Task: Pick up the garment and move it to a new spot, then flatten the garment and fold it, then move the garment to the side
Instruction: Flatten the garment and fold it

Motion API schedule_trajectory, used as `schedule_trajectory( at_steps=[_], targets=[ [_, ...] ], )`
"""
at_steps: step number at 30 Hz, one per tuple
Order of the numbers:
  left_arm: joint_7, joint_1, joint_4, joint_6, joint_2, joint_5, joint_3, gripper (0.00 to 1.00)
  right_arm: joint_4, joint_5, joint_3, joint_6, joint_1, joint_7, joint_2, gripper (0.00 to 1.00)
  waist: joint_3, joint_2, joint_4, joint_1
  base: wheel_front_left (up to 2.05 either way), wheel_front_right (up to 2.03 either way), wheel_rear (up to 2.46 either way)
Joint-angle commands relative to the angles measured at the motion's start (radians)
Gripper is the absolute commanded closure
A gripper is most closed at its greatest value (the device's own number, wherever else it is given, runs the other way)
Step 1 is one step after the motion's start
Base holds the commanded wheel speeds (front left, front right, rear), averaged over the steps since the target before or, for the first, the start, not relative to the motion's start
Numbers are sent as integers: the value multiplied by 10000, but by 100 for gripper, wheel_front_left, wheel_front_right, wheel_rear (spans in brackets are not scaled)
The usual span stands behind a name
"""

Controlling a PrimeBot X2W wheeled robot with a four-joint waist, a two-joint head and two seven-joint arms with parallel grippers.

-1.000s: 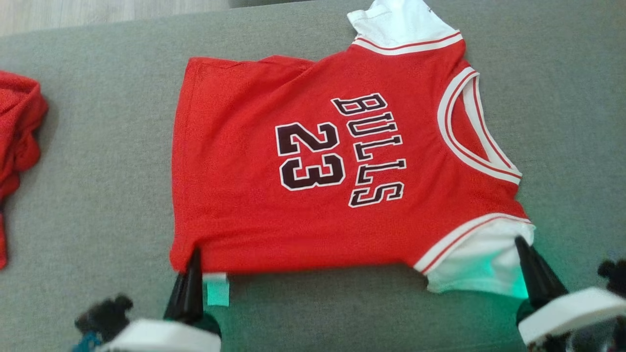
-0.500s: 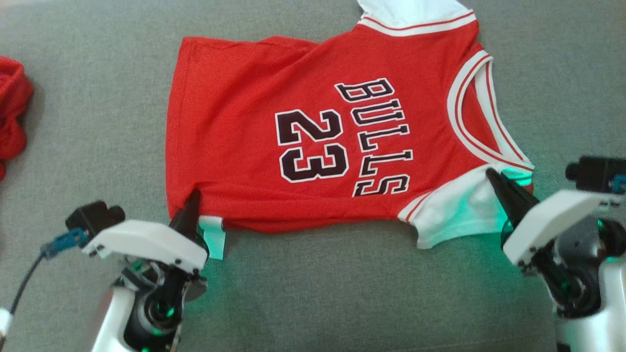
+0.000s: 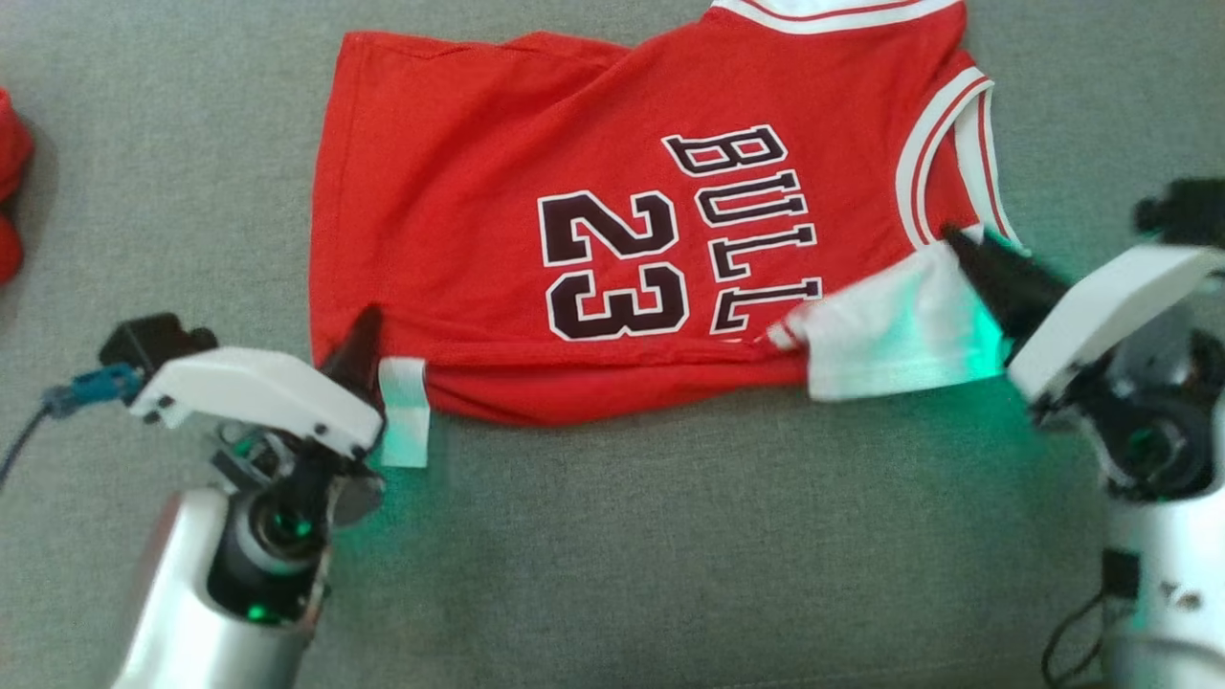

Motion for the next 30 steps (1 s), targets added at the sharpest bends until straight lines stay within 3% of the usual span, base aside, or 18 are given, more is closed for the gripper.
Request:
schedule_trajectory(
  at_steps=[1,2,5,9,13,18,24,30],
  targets=[
    [12,-361,-269,86,208,-69,552,41,-299,138,-21,75,-349,-15,32,0,19,0,-17,-1,0,0,0],
    [-19,-444,-210,219,167,-140,716,0,-137,293,-324,75,-515,-65,106,0,29,0,-24,-1,0,0,0],
    [-256,-714,-66,529,32,-331,1277,0,355,551,-1163,75,-1019,-481,227,0,26,0,-55,-1,0,0,0],
    [-600,-763,-19,501,31,-306,1598,0,761,884,-1412,75,-1188,-942,252,0,-62,0,-130,-1,0,0,0],
    [-1089,-223,-424,-173,531,428,1227,0,57,215,-823,75,-705,-1486,223,0,-162,0,-266,-1,0,0,0],
    [-1806,979,-1107,-904,1366,1717,554,0,-1293,-1599,438,75,682,-2997,-989,0,-266,0,-381,-1,0,0,0],
    [-2473,2087,-1230,-993,1903,2748,192,0,-1376,-2479,1140,75,2224,-4145,-1301,0,-298,0,-435,-1,0,0,0],
    [-2738,2030,-748,-1094,2281,3572,-222,0,-850,-2851,1409,75,2452,-4682,-1404,0,-90,0,-417,-1,0,0,0]
  ],
)
